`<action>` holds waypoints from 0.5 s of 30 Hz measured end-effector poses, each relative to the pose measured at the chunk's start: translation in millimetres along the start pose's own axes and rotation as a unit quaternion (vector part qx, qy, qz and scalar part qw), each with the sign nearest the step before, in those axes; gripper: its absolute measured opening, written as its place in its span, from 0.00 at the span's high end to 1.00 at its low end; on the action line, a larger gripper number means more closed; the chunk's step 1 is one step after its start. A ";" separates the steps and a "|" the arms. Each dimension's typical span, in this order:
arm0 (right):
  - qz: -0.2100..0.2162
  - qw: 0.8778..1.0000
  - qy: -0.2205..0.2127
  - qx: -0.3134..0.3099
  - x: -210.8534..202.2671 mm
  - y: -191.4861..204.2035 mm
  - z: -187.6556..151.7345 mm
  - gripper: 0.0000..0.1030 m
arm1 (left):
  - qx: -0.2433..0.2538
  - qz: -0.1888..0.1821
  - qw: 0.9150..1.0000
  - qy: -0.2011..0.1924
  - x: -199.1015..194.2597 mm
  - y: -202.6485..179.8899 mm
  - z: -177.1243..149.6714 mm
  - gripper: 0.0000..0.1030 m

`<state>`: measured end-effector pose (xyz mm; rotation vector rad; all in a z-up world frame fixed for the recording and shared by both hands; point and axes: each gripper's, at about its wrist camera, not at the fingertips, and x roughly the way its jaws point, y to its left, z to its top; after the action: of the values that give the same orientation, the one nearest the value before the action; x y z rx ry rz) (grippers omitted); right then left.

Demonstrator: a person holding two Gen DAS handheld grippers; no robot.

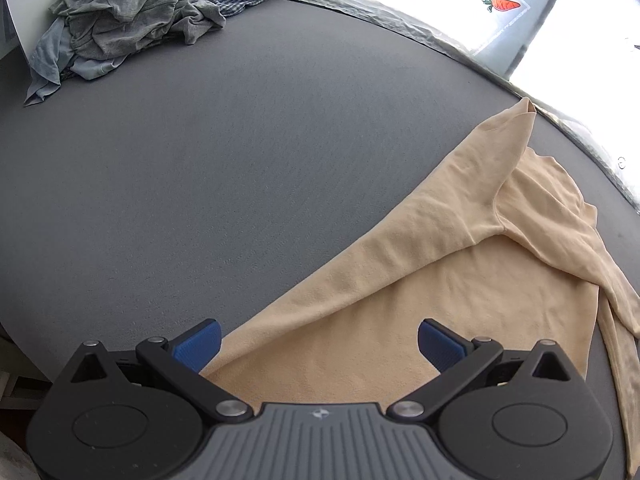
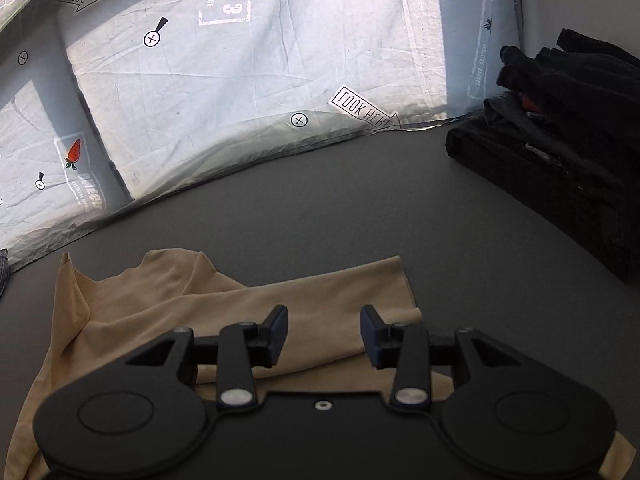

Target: Fold clothes

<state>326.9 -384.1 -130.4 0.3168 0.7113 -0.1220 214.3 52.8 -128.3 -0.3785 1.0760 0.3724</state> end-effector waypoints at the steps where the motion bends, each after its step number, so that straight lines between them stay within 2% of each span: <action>1: 0.010 1.000 0.003 0.010 -4.3 4.4 -5.0 0.60 | 0.005 -0.001 1.000 0.001 -1.3 3.5 -1.4 0.00; 5: 0.049 0.997 0.024 0.052 -17.2 29.2 -30.5 0.60 | 0.025 -0.007 1.000 0.008 -5.6 23.2 -5.7 0.00; 9: 0.084 0.991 0.064 0.083 -24.1 64.6 -65.5 0.59 | 0.038 -0.010 0.999 0.021 -6.2 47.6 -5.0 0.00; 15: 0.135 0.971 0.139 0.138 -29.1 113.2 -120.4 0.60 | 0.064 -0.017 0.997 0.040 -5.4 83.8 -4.0 0.00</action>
<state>254.7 -237.8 -169.4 0.7032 0.9227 0.0864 169.6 123.7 -134.9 -0.2995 1.1646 0.2589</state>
